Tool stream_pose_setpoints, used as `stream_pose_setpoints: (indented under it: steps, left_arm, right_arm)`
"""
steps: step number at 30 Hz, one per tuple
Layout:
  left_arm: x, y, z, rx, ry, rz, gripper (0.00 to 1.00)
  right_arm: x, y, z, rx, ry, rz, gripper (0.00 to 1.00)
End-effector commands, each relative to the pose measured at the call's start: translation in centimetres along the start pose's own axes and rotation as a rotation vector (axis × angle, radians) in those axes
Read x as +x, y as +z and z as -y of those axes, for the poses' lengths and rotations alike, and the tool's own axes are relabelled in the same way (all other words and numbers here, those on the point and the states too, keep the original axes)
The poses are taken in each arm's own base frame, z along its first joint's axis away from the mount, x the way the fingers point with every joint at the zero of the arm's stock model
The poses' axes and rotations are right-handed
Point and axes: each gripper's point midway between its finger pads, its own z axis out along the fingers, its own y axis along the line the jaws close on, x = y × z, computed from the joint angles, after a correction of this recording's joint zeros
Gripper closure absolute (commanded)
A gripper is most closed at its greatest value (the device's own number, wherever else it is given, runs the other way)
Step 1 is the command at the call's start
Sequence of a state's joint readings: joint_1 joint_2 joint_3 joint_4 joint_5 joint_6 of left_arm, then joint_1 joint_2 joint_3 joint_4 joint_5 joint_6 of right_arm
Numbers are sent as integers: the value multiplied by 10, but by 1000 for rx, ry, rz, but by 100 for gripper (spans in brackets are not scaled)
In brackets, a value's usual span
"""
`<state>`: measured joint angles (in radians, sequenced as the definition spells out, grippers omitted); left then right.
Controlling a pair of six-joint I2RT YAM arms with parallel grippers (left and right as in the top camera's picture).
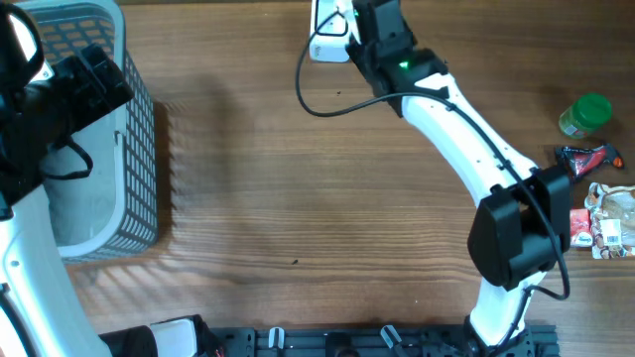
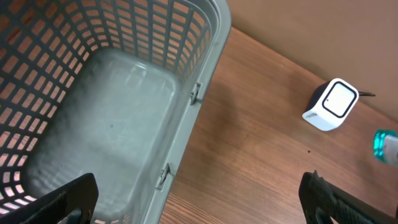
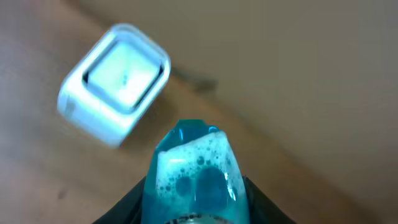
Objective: Scan the item barcode
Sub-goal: 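Raise and tilt the blue mouthwash bottle over the scanner with the right gripper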
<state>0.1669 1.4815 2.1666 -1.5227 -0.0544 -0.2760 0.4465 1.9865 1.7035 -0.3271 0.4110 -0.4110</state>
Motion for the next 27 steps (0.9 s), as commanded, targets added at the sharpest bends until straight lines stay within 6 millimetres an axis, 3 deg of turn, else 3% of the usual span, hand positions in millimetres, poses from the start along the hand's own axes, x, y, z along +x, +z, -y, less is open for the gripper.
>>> stream_pose_setpoints:
  steps: [1, 5, 7, 13, 27]
  left_arm:
    - [-3, -2, -1, 3, -8, 9, 0]
    - [-3, -2, -1, 3, -8, 9, 0]
    - [-3, -2, -1, 3, -8, 9, 0]
    - [-3, -2, -1, 3, -8, 9, 0]
    - [-3, -2, -1, 2, -8, 9, 0]
  right_arm:
    - [-51, -13, 23, 129, -72, 150, 79]
    - [-77, -5, 24, 170, -92, 271, 81]
    - [-82, 10, 19, 217, -179, 306, 81]
    - [-80, 58, -10, 372, -473, 371, 76]
    - [-62, 87, -48, 311, -576, 386, 76]
